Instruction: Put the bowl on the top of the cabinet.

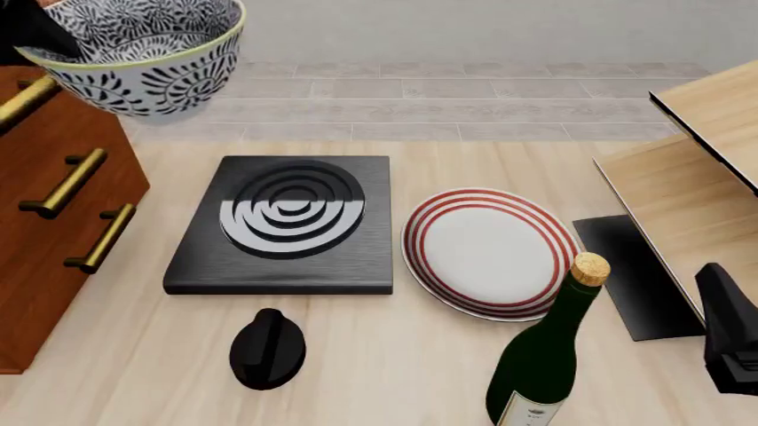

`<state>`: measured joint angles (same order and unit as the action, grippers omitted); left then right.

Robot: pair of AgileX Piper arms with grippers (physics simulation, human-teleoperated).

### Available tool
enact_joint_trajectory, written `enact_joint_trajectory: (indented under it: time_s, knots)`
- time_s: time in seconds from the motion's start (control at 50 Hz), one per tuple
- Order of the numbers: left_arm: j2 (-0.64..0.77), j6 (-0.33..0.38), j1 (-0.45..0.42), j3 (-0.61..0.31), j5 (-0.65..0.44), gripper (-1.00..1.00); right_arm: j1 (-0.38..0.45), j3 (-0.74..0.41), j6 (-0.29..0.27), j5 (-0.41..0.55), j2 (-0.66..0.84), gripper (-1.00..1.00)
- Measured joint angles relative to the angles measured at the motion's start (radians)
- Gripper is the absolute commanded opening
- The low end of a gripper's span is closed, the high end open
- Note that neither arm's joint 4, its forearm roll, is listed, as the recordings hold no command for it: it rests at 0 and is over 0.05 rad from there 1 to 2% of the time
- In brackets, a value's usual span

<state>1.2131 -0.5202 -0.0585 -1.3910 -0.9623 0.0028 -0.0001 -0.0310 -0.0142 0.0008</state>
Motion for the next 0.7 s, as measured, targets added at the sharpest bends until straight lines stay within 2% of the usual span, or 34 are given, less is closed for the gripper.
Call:
enact_joint_trajectory:
  time_s: [0.46,0.7]
  knots:
    - [0.017,-0.011,0.150,-0.196,-0.117,-1.00,0.002,-0.003,0.003,0.001,0.000,1.00]
    - [0.028,-0.031,0.227,-0.258,-0.155,-1.00,0.003,-0.002,0.003,-0.001,0.000,1.00]
